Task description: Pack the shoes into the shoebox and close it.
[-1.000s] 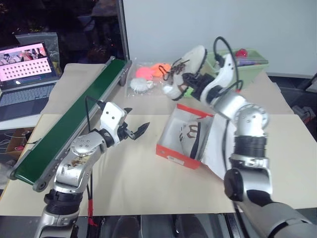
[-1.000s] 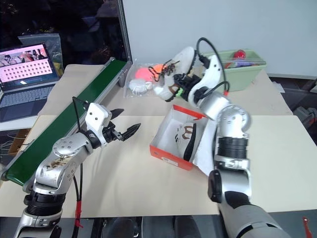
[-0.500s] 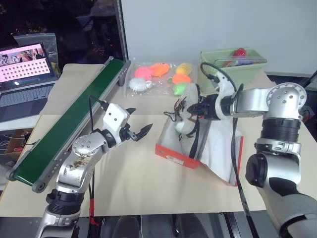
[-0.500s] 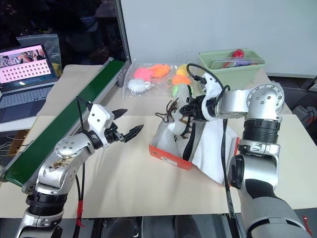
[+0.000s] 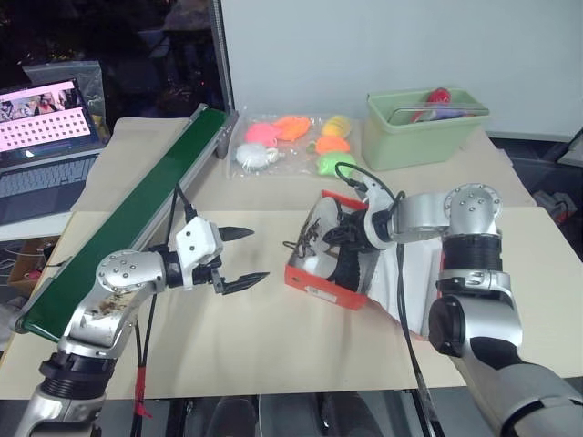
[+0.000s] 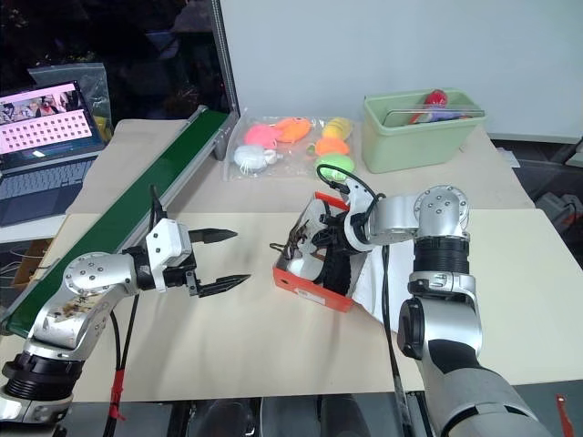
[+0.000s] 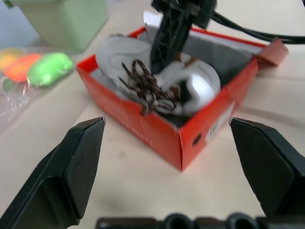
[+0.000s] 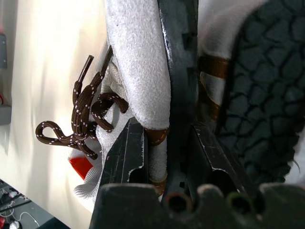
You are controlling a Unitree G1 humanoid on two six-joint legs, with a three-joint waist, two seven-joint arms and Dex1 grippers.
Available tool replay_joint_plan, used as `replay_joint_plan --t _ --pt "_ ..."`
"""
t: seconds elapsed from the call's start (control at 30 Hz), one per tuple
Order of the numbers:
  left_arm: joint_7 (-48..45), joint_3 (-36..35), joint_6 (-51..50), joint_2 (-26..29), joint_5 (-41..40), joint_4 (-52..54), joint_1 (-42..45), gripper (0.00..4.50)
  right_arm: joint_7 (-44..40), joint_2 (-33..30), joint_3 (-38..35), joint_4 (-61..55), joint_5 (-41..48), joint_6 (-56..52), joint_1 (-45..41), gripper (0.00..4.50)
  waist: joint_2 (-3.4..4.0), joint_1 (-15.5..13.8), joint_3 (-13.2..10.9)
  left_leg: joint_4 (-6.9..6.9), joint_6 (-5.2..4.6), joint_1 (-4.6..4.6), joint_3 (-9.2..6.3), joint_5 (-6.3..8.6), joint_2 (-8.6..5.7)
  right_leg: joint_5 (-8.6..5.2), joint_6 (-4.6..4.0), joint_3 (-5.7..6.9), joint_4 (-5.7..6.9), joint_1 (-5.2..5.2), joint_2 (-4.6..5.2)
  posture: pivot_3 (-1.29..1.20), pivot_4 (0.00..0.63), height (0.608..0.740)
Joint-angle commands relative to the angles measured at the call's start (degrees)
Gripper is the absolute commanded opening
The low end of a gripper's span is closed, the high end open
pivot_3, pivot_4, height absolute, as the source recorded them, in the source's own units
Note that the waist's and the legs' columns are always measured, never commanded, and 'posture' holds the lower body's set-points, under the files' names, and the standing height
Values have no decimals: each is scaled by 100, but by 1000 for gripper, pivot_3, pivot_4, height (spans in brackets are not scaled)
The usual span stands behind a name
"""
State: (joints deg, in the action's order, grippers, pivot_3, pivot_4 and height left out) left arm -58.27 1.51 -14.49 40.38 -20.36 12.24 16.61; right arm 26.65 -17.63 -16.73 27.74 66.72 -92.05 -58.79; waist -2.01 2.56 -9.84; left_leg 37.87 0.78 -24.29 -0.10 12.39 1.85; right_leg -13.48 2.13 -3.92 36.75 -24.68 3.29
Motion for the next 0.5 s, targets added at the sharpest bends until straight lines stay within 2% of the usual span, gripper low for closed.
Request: replay_joint_plan --t 0.03,0.23,0.4,0.5 --pt "-169 8 287 24 41 -40 214 4488 113 -99 -139 -23 343 -45 -323 1104 0 1 0 0 0 -1 0 0 0 0 0 0 0 -1 0 0 150 729" --pt "-161 112 331 -96 111 -96 405 4488 494 298 -374 -91 42 -45 -210 1104 0 24 0 0 0 1 0 0 2 0 0 0 2 -2 -2 0 150 729" --pt "-166 59 280 -99 96 -113 609 4488 826 757 -548 -574 -340 -45 391 1104 1 17 0 0 0 0 -1 0 3 0 0 0 4 -4 -2 0 150 729" --pt "-155 41 265 -96 82 -88 642 4488 749 934 -520 -833 -691 -42 731 1104 1 12 1 -1 0 1 -1 0 1 0 0 0 4 -3 0 0 150 729"
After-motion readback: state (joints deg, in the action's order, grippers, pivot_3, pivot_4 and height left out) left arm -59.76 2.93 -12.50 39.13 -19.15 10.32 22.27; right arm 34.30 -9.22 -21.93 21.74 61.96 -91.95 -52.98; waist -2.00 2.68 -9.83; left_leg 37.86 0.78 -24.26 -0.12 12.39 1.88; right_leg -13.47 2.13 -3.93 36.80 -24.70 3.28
